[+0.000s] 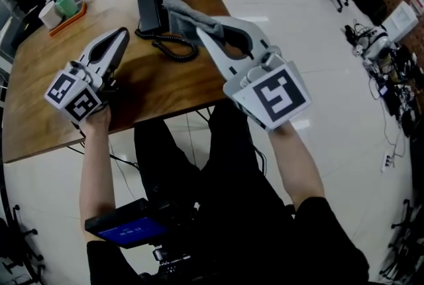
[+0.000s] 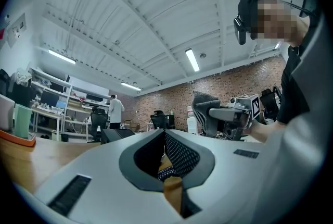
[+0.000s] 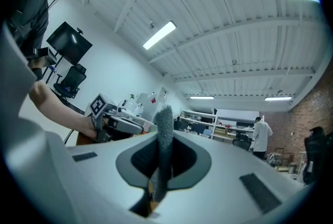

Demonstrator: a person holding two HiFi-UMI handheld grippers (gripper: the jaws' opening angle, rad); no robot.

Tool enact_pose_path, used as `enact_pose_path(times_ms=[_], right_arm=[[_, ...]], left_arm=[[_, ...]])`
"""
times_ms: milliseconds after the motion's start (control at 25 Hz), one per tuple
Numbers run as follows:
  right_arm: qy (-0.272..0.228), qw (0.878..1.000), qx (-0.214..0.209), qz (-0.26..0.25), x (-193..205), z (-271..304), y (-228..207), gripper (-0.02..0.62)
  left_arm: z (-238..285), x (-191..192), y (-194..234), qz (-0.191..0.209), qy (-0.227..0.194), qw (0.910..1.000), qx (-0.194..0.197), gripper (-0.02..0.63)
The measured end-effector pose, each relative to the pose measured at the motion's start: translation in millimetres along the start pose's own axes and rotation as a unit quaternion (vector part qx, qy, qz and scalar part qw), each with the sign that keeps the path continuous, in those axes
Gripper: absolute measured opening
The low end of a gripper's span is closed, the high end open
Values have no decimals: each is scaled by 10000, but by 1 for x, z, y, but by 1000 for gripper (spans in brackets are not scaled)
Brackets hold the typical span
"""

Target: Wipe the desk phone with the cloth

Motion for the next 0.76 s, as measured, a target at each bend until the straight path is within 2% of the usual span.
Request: enact_pose_path(times_ms=[760], right_arm=[[-25,9999,-138,6,0,-8,20,23]], left_arm=[[-7,2,-5,9,-19,9999,-126,-2]])
Point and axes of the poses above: the fingertips, and each gripper's own axes: z forward along the fingers, y to its left, x out of its underside, the point moved 6 cm from there along -z, backward along the fingers, and after that the axes turned 12 degrees about z, right-handed, at the moved point
